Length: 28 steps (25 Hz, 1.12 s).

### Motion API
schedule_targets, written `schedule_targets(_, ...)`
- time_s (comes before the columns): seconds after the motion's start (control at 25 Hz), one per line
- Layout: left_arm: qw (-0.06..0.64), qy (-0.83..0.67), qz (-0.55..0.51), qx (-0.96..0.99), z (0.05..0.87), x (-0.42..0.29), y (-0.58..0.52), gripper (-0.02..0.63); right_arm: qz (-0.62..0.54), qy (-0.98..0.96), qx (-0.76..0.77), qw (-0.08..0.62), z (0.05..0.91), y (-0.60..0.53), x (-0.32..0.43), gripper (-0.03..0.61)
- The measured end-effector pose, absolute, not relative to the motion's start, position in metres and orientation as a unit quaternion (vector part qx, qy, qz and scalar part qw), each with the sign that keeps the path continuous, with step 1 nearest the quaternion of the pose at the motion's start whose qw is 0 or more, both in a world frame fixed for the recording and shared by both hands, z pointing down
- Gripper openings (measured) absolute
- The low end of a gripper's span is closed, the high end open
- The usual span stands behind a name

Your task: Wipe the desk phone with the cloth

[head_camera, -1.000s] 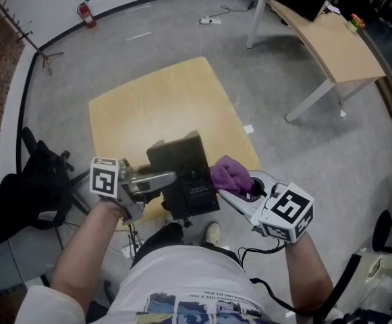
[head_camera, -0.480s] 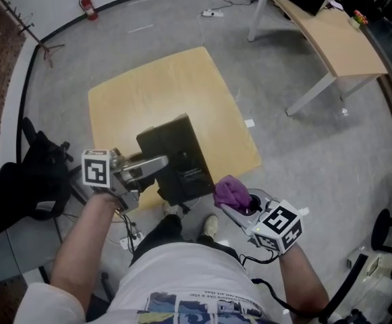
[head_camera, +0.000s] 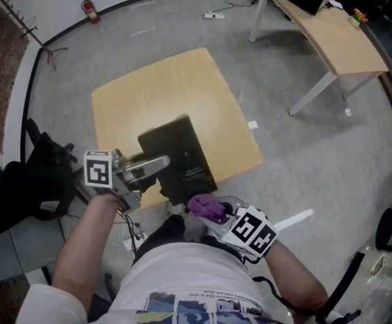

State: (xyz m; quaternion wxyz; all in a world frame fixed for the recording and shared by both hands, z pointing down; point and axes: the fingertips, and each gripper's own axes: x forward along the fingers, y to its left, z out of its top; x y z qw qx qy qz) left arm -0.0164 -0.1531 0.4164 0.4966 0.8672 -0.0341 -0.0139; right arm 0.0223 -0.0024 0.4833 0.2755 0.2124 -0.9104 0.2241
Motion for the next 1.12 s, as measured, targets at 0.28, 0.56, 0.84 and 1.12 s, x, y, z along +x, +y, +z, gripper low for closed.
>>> schedule_targets(0.28, 0.499, -0.022, 0.0, 0.866, 0.421, -0.021, -0.143, 0.181, 0.226, -0.898, 0.243, 0.288, 0.49, -0.007, 0.058, 0.107)
schedule_targets(0.56, 0.509, 0.001, 0.013, 0.861, 0.429, -0.021, -0.146, 0.181, 0.235, -0.876, 0.301, 0.294, 0.49, -0.025, 0.099, 0.107)
schedule_targets(0.84, 0.504, 0.019, 0.055, 0.862, 0.461, -0.023, -0.171, 0.181, 0.227, -0.853, 0.398, 0.25, 0.475, -0.057, 0.118, 0.106)
schedule_targets(1.12, 0.509, 0.05, 0.089, 0.855, 0.506, -0.01, -0.206, 0.181, 0.239, -0.823, 0.464, 0.224, 0.468, -0.073, 0.11, 0.107)
